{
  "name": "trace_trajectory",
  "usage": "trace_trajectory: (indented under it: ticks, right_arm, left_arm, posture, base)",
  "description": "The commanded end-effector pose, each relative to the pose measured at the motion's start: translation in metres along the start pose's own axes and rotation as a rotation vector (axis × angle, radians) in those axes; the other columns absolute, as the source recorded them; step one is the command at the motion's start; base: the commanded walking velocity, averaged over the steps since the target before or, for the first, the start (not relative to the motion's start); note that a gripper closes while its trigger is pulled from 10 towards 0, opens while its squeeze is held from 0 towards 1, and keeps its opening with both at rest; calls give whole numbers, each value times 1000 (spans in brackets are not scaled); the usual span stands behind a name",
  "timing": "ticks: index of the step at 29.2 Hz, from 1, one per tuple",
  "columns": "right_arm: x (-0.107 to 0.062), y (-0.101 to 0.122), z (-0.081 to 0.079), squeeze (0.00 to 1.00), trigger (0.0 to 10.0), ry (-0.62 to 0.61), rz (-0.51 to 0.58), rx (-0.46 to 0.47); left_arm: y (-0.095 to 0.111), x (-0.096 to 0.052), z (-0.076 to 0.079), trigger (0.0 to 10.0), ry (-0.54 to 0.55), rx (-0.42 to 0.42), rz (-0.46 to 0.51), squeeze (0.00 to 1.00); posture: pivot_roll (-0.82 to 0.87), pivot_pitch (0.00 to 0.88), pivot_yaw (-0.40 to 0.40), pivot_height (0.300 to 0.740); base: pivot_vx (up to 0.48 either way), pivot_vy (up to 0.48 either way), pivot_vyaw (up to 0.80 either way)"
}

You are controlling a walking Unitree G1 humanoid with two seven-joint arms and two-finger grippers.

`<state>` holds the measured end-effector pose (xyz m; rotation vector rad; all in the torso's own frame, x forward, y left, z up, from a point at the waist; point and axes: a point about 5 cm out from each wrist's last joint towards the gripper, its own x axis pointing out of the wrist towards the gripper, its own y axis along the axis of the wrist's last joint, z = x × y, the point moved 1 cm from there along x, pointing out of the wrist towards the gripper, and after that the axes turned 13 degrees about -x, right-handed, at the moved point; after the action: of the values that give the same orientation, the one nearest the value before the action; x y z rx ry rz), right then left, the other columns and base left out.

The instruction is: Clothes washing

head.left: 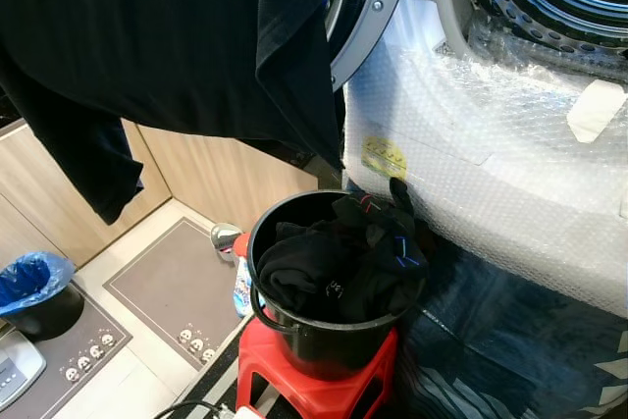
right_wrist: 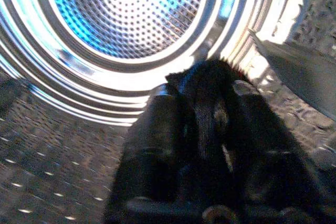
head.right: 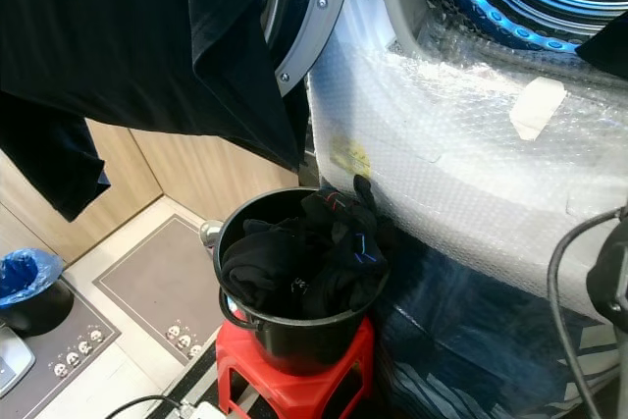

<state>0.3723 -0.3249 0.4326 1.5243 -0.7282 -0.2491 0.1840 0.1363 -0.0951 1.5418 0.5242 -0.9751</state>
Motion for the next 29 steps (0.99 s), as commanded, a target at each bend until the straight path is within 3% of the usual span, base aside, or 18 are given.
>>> trace_trajectory:
  ticks: [1, 4, 12, 16, 17, 20, 21, 22, 23, 27, 29]
  right_arm:
    - [-1, 15, -2, 1000, 10000, -1, 49, 5]
    - [-2, 15, -11, 1000, 10000, 29, 46, 11]
    - [-3, 16, -13, 1000, 10000, 40, 77, 0]
    - [-4, 15, -17, 1000, 10000, 113, 112, 26]
    - [-5, 15, -17, 867, 10000, 136, 127, 35]
    - [-5, 15, -18, 867, 10000, 142, 130, 37]
    - [-9, 10, -21, 0, 10000, 258, 168, 116]
    - [-9, 10, -21, 0, 10000, 258, 168, 116]
    - [-13, 5, -24, 0, 10000, 363, 180, 199]
    - [-26, 3, -26, 0, 10000, 511, 300, 214]
    - [-26, 3, -26, 0, 10000, 515, 300, 216]
  left_arm:
    - [-35, -6, 4, 10000, -2, -20, -133, 0]
    - [-35, -6, 4, 10000, -1, -21, -133, 0]
    - [-36, -6, 5, 10000, -1, -23, -134, 0]
    - [-36, -6, 4, 10000, -2, -17, -134, 0]
    - [-35, -6, 4, 10000, -2, -14, -134, 0]
    - [-35, -6, 4, 10000, -2, -13, -134, 0]
    - [-35, -6, 4, 10000, -2, -1, -134, 0]
    - [-35, -6, 4, 10000, -2, -1, -134, 0]
    - [-34, -6, 3, 10000, -1, 8, -134, 0]
    - [-33, -6, 3, 10000, -6, 30, -134, 0]
    - [-33, -6, 3, 10000, -6, 30, -134, 0]
  posture:
    - [-99, 132, 43, 740]
    - [-95, 120, 37, 740]
    - [-97, 105, 34, 740]
    - [-98, 89, 35, 740]
    - [-99, 84, 35, 740]
    - [-99, 84, 35, 740]
    - [-102, 76, 39, 740]
    - [-102, 76, 39, 740]
    - [-110, 66, 45, 740]
    - [-115, 62, 50, 740]
    - [-115, 62, 50, 740]
  base:
    - [0, 0, 0]
    - [0, 0, 0]
    - [0, 0, 0]
    - [0, 0, 0]
    - [0, 0, 0]
    - [0, 0, 0]
    - [0, 0, 0]
    - [0, 0, 0]
    - [0, 0, 0]
    - [0, 0, 0]
    - [0, 0, 0]
